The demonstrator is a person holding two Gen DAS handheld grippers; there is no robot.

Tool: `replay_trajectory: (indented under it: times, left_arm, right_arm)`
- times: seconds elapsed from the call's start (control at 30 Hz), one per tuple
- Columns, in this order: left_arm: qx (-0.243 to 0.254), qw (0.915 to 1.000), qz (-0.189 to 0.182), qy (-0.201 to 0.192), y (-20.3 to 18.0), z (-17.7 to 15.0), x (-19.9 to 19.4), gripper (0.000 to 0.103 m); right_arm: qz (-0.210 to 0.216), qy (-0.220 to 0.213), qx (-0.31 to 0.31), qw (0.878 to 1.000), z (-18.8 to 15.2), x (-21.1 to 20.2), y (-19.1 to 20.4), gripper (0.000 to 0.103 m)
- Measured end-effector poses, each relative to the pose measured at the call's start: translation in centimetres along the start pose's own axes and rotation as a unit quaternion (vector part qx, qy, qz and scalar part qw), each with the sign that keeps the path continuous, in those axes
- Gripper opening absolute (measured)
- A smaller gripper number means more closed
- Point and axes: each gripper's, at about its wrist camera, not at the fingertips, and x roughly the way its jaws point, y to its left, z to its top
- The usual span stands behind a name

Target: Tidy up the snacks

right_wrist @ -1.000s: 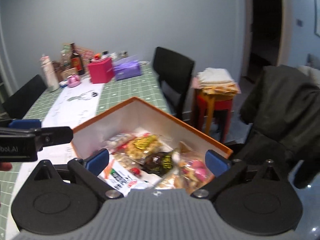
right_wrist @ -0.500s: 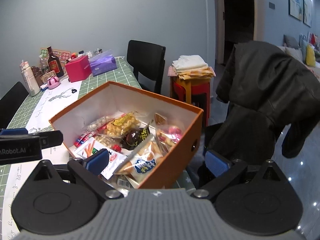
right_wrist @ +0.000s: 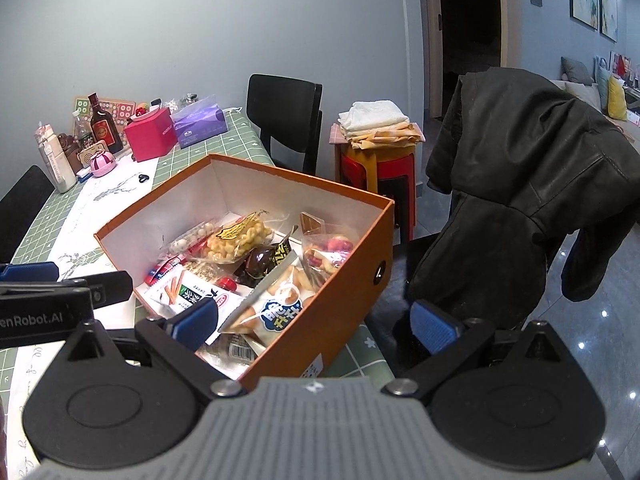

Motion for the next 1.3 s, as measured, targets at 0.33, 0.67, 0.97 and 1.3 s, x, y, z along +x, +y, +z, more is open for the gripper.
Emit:
replay_trajectory:
  times: [0.33,0.67,0.97,1.3]
  left_arm:
    - [0.003,1.0,0.003,0.0,-0.2,-0.2,-0.3,0.103]
    - [0.006,1.0,0.002,-0.002,-0.4,-0.4,-0.5,0.103]
    - [0.011,0.9999,0.003,-0.001,-0.8,-0.4,-0.5,0.103]
    - [0.013,0.9999,0.004,-0.001,-1.0,-0.4,-0.5,0.103]
  right_arm:
    - [-0.002,-0.003,0.001,1.0,-0.1,-0.6,0.0,0.1]
    - [-0.004,-0.004,0.003,1.0,-0.3,-0.9,-0.3,0.1]
    - [-0.006,-0.005,0.005,1.0,-0.3,-0.9,-0.3,0.1]
    - [-0.007,-0.004,0.006,1.0,-0.4,-1.0,-0.5,0.1]
